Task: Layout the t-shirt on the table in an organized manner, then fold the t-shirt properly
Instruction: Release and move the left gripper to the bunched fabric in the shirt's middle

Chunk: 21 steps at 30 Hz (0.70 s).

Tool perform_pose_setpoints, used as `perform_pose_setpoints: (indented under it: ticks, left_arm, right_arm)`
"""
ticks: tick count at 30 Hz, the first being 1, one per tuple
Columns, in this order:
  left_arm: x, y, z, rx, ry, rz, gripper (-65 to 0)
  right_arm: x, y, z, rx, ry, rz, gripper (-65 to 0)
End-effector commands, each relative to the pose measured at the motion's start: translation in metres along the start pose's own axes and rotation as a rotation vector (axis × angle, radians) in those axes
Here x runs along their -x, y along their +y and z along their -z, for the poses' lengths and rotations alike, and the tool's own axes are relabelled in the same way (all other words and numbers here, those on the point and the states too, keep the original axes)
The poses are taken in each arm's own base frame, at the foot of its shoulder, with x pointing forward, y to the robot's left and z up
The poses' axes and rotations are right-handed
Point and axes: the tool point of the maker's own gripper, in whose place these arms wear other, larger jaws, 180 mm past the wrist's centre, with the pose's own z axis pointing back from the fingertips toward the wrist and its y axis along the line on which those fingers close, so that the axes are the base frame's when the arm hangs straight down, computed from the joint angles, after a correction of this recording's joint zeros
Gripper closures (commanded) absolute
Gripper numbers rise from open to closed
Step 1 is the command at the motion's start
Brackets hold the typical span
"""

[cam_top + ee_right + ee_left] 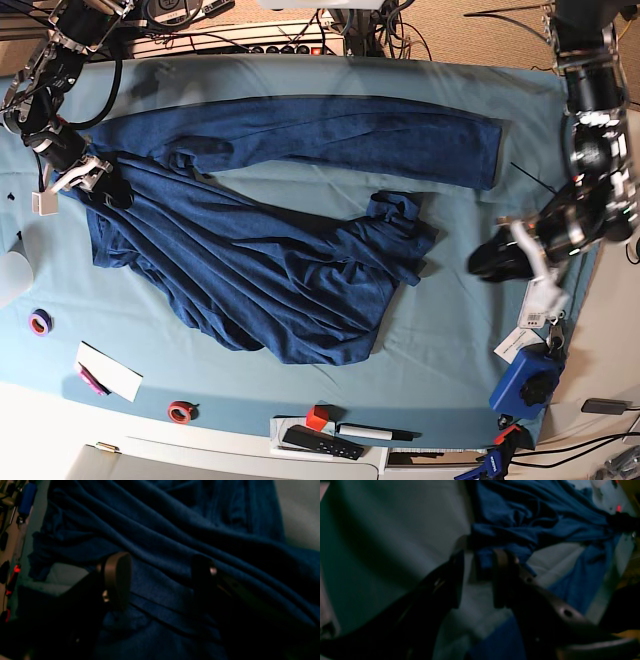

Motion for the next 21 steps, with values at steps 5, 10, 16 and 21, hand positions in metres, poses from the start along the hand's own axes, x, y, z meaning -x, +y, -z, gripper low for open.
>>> perform_pose_setpoints:
  ticks: [5, 10, 16, 21]
  left_arm:
    - [-0.012, -0.017, 0.041, -0.026, 0.048, 0.138, -20.0]
    - [-0.018, -0.026, 0.072, -0.085, 0.101, 0.250, -20.1]
    - [-0.009, -0.017, 0.098, -0.125, 0.135, 0.260, -20.1]
    - [0.014, 0.006, 0.113, -0.136, 0.188, 0.139, -22.6]
  right_arm:
    - [-0.010, -0.007, -0.004, 0.038, -0.002, -0.044, -37.1]
    - [0.000, -0.014, -0.006, 0.074, 0.038, -0.055, -37.1]
    - [0.002, -0.015, -0.007, 0.076, 0.044, -0.053, -37.1]
    - [0.002, -0.015, -0.007, 0.076, 0.043, -0.053, -37.1]
